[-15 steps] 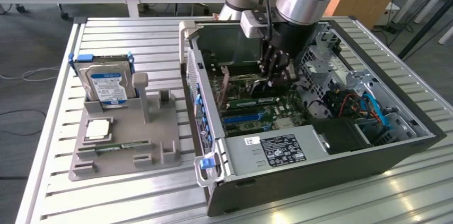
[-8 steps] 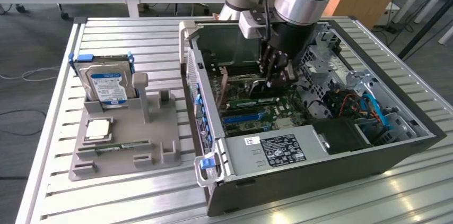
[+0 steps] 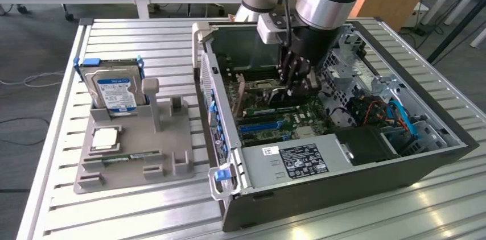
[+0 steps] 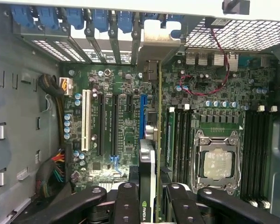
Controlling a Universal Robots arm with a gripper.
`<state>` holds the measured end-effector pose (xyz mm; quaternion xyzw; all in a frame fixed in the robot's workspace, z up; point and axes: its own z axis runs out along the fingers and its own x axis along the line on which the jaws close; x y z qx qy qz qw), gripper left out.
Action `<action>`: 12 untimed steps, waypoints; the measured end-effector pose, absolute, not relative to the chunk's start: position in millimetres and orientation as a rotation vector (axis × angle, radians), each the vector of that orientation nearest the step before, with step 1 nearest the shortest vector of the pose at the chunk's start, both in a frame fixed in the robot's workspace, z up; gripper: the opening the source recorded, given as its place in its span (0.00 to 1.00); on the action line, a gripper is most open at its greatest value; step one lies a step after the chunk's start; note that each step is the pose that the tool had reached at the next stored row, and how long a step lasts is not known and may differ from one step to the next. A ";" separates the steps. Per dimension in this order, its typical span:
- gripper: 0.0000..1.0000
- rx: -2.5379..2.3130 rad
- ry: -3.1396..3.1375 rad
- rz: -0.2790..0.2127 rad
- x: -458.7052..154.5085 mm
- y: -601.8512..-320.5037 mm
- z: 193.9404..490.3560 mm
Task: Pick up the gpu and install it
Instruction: 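Insert the gpu into the slot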
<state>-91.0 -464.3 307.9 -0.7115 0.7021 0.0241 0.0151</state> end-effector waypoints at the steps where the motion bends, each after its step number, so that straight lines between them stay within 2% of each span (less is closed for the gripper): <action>1: 0.27 -2.214 2.185 0.075 -91.0 -464.3 307.9; 12: 0.27 -2.214 2.185 0.075 -91.0 -464.4 299.9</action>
